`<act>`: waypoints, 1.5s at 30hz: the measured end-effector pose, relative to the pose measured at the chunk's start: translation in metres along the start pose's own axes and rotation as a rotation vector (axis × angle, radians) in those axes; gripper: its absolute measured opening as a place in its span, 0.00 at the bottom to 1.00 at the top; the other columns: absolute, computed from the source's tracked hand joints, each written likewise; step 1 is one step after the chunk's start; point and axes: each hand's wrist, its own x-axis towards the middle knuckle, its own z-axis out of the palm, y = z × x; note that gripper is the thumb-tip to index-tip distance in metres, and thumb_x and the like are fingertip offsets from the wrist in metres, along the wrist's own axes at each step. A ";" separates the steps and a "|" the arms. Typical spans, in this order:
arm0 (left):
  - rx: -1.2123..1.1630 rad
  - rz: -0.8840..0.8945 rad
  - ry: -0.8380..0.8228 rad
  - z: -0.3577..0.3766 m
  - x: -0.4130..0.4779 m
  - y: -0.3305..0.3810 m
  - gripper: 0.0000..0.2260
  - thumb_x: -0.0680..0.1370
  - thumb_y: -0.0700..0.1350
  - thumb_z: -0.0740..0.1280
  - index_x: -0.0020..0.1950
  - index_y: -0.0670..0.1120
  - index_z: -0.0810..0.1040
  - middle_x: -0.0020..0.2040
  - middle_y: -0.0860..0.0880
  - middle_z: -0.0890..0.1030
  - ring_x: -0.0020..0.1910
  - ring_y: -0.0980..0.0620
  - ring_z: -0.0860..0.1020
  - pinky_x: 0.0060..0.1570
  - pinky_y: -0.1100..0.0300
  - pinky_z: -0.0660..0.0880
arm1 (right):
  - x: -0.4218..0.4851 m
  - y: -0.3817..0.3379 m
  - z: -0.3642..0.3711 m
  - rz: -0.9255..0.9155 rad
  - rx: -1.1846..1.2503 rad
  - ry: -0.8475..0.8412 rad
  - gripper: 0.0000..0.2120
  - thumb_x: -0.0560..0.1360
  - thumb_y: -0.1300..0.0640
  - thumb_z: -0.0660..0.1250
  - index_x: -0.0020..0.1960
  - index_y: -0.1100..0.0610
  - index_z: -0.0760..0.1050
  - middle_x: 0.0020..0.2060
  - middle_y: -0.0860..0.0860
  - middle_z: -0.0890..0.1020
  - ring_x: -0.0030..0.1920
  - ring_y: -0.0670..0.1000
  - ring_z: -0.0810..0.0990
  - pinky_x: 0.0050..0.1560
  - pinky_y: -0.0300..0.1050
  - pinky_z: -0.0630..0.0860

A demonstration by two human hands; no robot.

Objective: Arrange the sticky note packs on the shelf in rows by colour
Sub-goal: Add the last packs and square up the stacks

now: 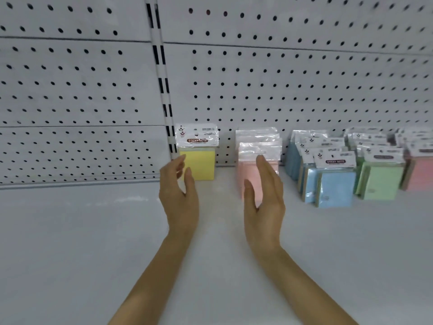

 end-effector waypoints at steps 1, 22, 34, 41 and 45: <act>-0.009 0.047 -0.080 0.002 -0.007 0.003 0.12 0.79 0.41 0.60 0.62 0.46 0.75 0.56 0.51 0.76 0.54 0.60 0.76 0.55 0.69 0.71 | 0.001 0.008 -0.010 0.036 -0.019 -0.003 0.23 0.79 0.59 0.61 0.73 0.54 0.63 0.70 0.46 0.67 0.70 0.37 0.62 0.69 0.29 0.57; -0.237 -0.430 -0.468 0.093 -0.027 0.012 0.23 0.80 0.57 0.57 0.75 0.55 0.63 0.71 0.54 0.71 0.68 0.55 0.70 0.69 0.51 0.67 | 0.063 0.077 -0.035 0.495 0.257 -0.455 0.20 0.80 0.55 0.59 0.71 0.55 0.66 0.63 0.49 0.77 0.61 0.45 0.75 0.63 0.43 0.72; -0.182 -0.319 -0.398 0.095 -0.032 0.022 0.13 0.79 0.44 0.63 0.63 0.46 0.74 0.58 0.46 0.80 0.53 0.54 0.79 0.51 0.59 0.76 | 0.064 0.083 -0.033 0.433 0.283 -0.495 0.28 0.75 0.47 0.61 0.73 0.55 0.64 0.63 0.51 0.76 0.60 0.48 0.75 0.62 0.45 0.72; -0.161 -0.318 -0.340 0.095 -0.036 0.023 0.11 0.76 0.49 0.61 0.56 0.51 0.77 0.52 0.51 0.81 0.48 0.56 0.77 0.50 0.58 0.74 | 0.065 0.070 -0.036 0.479 0.381 -0.474 0.29 0.79 0.55 0.61 0.77 0.50 0.55 0.72 0.45 0.66 0.70 0.43 0.66 0.70 0.44 0.64; -0.271 -0.335 -0.393 0.096 -0.032 0.023 0.14 0.78 0.47 0.63 0.62 0.45 0.75 0.54 0.53 0.80 0.52 0.58 0.78 0.53 0.62 0.74 | 0.075 0.068 -0.037 0.612 0.559 -0.481 0.25 0.81 0.50 0.56 0.76 0.46 0.55 0.73 0.41 0.62 0.69 0.39 0.63 0.68 0.37 0.60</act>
